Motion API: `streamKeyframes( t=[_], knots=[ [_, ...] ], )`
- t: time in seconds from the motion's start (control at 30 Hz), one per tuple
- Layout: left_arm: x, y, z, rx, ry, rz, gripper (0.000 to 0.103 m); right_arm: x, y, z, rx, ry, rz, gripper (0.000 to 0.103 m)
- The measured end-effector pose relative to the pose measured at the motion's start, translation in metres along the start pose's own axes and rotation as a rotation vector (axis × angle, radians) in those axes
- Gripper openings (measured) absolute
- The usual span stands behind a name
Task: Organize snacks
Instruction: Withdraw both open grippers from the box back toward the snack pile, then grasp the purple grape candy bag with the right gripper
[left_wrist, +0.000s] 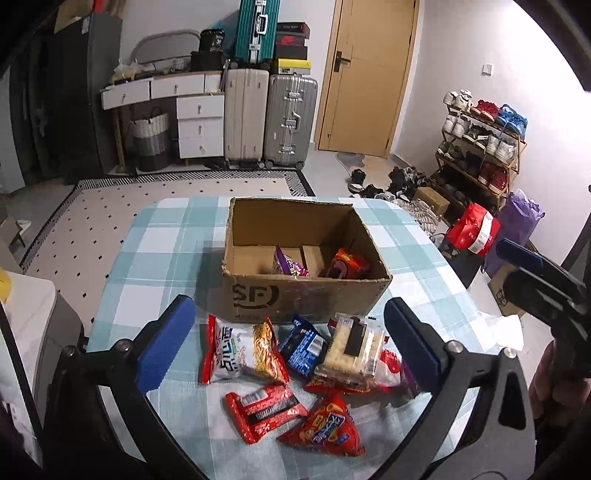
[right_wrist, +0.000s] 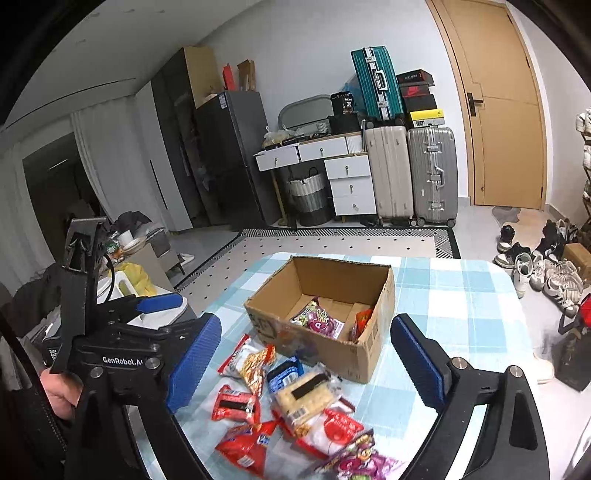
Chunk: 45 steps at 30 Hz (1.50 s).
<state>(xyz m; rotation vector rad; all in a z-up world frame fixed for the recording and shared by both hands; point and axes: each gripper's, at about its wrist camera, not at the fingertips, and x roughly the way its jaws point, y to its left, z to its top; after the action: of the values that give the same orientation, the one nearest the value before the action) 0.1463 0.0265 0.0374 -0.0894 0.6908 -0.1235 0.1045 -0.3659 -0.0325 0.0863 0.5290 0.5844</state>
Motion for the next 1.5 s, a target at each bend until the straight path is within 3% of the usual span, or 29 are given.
streamKeyframes(
  t=[0.37, 0.7, 1.5],
  knots=[
    [-0.025, 0.003, -0.033, -0.036, -0.018, 0.014, 0.102, -0.036, 0.016, -0.034, -0.017, -0.031, -0.02, 0.099],
    [-0.028, -0.001, -0.071, -0.04, -0.007, 0.006, 0.102, -0.041, 0.008, -0.069, 0.023, -0.013, -0.06, 0.1],
    [0.046, -0.017, -0.131, -0.026, 0.144, -0.076, 0.102, 0.017, -0.045, -0.146, 0.135, 0.159, -0.11, 0.1]
  ],
)
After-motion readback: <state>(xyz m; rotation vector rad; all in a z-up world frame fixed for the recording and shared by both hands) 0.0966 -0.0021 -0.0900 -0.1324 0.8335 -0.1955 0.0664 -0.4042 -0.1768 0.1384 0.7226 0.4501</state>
